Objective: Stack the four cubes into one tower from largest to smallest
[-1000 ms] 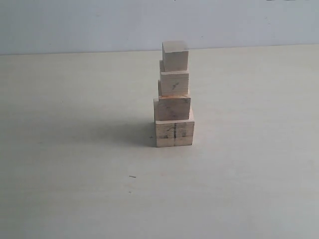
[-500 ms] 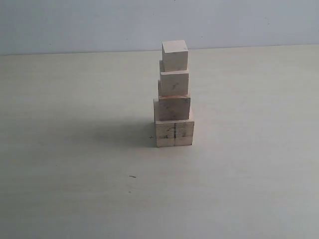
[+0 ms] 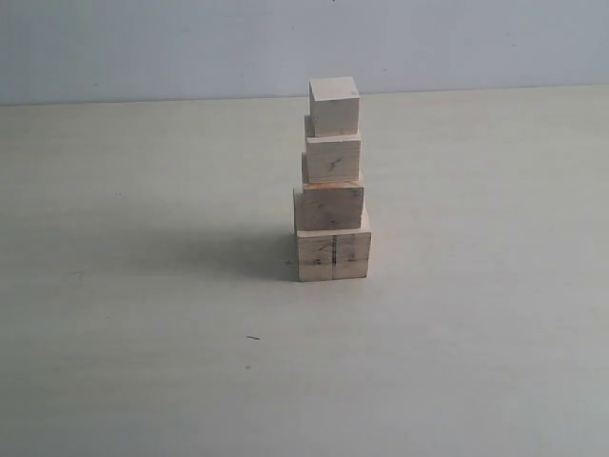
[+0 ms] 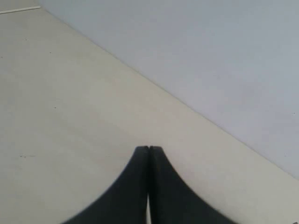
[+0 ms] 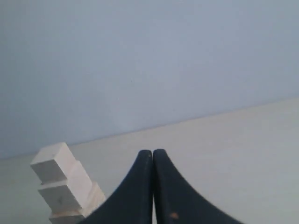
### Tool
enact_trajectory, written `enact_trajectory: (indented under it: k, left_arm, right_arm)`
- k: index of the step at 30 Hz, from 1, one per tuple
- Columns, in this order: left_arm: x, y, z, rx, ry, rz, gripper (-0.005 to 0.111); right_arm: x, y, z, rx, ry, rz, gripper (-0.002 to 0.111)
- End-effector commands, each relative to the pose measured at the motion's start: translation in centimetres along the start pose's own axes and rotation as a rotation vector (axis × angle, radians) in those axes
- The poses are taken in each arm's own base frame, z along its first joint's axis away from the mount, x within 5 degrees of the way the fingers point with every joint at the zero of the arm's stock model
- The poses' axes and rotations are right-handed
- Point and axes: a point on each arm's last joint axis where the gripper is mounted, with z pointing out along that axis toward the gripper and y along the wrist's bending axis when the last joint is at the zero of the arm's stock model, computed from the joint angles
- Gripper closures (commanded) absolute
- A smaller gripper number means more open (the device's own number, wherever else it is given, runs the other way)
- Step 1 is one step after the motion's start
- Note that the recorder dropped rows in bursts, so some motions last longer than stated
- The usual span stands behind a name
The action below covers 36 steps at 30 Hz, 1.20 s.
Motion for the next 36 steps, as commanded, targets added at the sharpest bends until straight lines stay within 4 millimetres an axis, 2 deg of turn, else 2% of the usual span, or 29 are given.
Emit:
enact_trajectory:
  k: [1,5,8,11,12,17,20,21,22,36]
  left_arm:
    - [-0.1,-0.1,0.0,0.010,-0.006,0.005,0.107]
    - [-0.1,-0.1,0.0,0.010,-0.006,0.005,0.107]
    - [-0.1,-0.1,0.0,0.010,-0.006,0.005,0.107]
    - [-0.1,-0.1,0.0,0.010,-0.006,0.005,0.107]
    - [-0.1,-0.1,0.0,0.010,-0.006,0.005,0.107]
    - [-0.1,-0.1,0.0,0.010,-0.006,0.005,0.107]
    - [-0.1,-0.1,0.0,0.010,-0.006,0.005,0.107]
    - [-0.1,-0.1,0.0,0.010,-0.006,0.005,0.107]
    - [-0.1,-0.1,-0.1,0.011,-0.008,0.005,0.107]
    - [-0.1,-0.1,-0.1,0.011,-0.008,0.005,0.107]
  right_arm:
    - [-0.7,0.3,-2.6,-0.041,-0.131,-0.026,0.108]
    - [-1.9,0.6,-4.6,-0.069,-0.316,-0.155,0.108]
    - [-2.1,0.6,-5.6,-0.070,-0.365,-0.200,0.108]
    - [-0.1,0.0,-5.4,-0.077,-0.394,-0.195,0.108]
    - [1.6,-0.6,-5.0,-0.071,-0.399,-0.196,0.108]
    - [6.6,-2.7,-4.1,0.039,-0.330,-0.213,0.108]
    - [8.3,-3.4,-3.7,0.107,-0.131,-0.268,0.108]
    - [9.7,-3.8,-3.7,0.132,0.028,-0.256,0.108]
    - [10.3,-4.0,-3.7,0.146,0.099,-0.260,0.108]
    - [10.3,-4.0,-3.7,0.143,0.099,-0.257,0.108]
